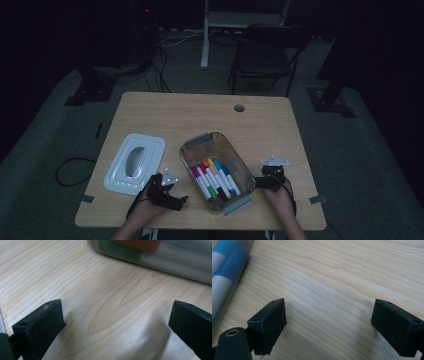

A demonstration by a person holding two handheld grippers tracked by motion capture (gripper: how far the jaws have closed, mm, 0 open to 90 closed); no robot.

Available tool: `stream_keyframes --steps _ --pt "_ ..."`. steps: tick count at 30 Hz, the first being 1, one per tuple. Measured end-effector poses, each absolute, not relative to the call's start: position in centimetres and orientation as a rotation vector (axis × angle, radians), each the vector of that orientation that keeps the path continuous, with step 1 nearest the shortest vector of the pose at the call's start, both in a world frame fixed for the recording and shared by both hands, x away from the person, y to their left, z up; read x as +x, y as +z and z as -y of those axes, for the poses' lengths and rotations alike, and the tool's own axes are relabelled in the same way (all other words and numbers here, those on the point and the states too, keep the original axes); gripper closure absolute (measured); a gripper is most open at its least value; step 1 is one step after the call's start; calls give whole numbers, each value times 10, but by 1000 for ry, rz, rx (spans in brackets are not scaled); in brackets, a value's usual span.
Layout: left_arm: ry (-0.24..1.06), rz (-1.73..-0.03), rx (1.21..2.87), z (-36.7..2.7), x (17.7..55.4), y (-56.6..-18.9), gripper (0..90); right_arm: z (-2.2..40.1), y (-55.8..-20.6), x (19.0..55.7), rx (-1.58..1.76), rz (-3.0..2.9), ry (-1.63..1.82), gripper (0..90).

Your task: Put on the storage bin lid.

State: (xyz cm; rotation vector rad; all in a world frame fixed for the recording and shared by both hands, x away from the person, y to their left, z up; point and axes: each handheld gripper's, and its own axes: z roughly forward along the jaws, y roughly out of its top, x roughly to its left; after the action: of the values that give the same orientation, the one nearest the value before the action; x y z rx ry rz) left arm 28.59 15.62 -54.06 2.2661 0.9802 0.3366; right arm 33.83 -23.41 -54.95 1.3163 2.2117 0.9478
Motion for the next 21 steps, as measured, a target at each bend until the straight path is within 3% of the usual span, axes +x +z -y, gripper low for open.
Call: stream_keyframes --steps 14,21 --pt "314 -1013 2216 -184 278 -523 6 234 -550 338 1316 -2212 948 121" --pt "365 -1025 2188 -199 277 -507 20 234 -550 338 1316 -2212 948 121"
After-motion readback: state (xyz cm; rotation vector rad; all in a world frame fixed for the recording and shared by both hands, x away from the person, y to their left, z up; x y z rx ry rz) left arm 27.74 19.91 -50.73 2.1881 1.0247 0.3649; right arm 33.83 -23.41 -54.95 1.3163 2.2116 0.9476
